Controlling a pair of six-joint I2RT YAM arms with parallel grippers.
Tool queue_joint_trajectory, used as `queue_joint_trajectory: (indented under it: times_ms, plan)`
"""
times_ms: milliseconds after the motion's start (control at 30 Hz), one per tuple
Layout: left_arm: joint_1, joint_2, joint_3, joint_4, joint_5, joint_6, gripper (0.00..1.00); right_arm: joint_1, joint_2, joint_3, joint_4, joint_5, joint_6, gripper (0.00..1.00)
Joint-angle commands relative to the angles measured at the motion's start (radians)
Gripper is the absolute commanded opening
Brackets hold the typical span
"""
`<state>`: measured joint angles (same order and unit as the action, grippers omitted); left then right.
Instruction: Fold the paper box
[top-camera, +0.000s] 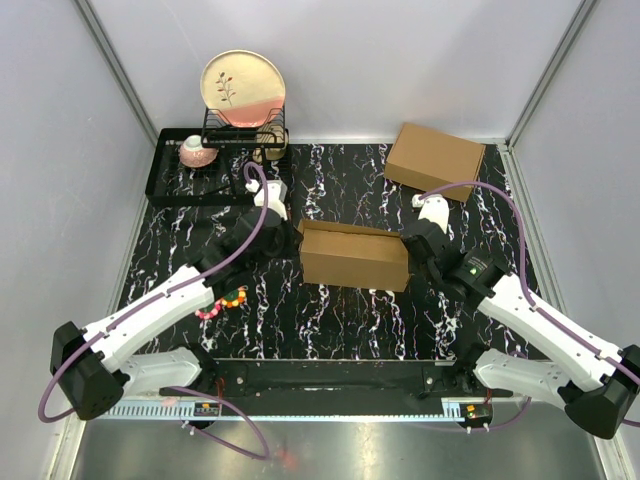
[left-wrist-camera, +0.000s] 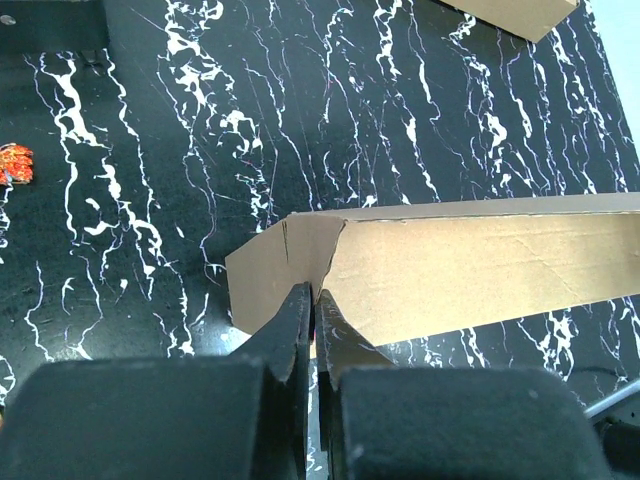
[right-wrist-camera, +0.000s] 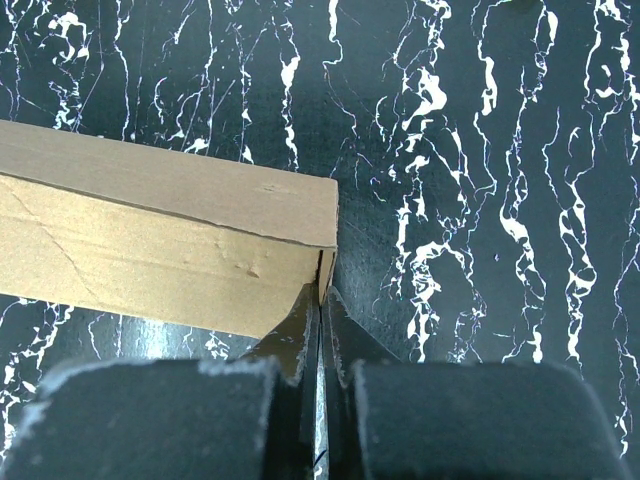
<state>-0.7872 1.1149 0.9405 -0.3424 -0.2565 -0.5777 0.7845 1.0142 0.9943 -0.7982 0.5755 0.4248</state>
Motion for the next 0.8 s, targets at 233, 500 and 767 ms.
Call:
queue_joint_trajectory:
  times_ms: [233,500,767]
  plan:
    - [0.017,-0.003,0.076,0.083,0.166,-0.073,0.0,0.004,0.026,0.021,0.033,-0.049,-0.003,0.0]
    - [0.019,-0.006,0.061,0.065,0.148,-0.042,0.0,0.004,0.024,0.02,0.031,-0.054,-0.001,0.0]
    - [0.019,-0.029,0.044,0.036,0.051,0.048,0.0,0.004,0.026,0.018,0.03,-0.054,-0.003,0.0]
